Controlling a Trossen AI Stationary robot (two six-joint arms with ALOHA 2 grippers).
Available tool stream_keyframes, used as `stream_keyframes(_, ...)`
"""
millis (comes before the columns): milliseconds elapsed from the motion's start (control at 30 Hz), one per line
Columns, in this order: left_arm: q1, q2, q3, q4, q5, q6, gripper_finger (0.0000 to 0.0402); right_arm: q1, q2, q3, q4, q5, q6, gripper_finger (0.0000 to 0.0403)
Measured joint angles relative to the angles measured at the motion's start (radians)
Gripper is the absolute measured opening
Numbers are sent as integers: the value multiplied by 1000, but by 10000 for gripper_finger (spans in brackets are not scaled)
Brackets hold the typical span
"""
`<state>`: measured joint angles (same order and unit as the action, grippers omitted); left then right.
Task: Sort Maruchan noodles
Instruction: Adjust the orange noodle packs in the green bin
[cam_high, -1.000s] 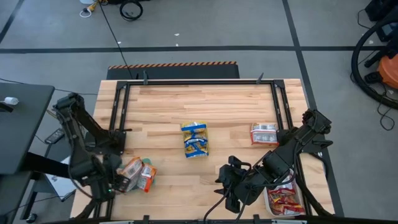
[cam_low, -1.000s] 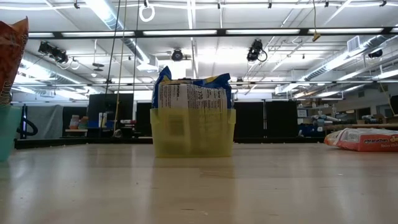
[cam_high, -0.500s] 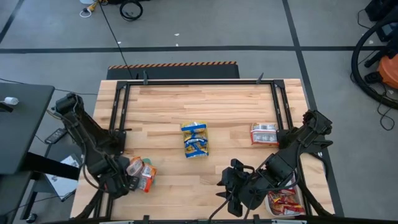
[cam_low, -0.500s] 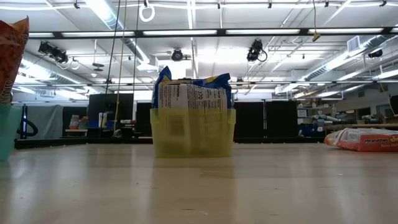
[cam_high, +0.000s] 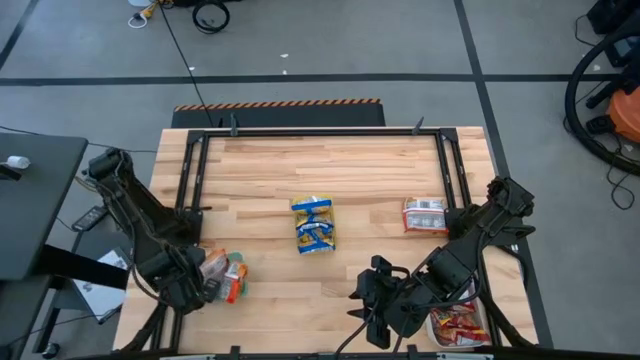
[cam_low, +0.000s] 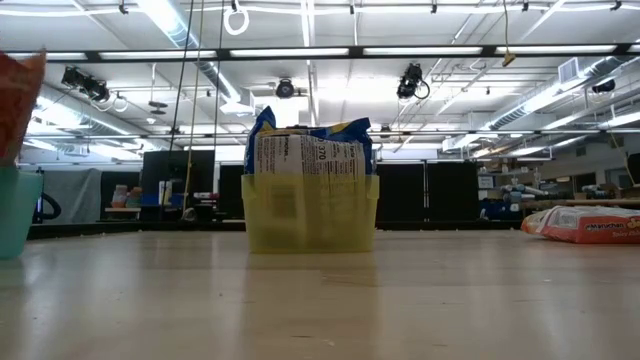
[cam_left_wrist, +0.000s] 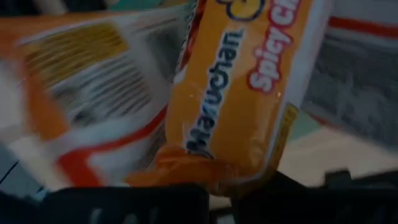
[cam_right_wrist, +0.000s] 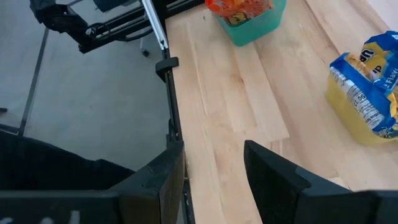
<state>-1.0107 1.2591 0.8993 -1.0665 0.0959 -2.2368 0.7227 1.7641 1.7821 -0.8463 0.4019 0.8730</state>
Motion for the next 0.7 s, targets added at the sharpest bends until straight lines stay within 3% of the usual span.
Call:
stream_keyframes(167,0,-94,43,-56,65,1,20,0,0,0,4,-1,0,171)
stream_keyframes(367,52,-211,31,-57,318,2,34,0,0,0,8,-1,-2,171)
stream_keyframes(567,190,-266,-17,-23,465,61,31,0,0,0,8,9,-2,171)
stream_keyframes(700,309,-265,-51,-23,480,174,46,0,0,0,13,26,-1,171)
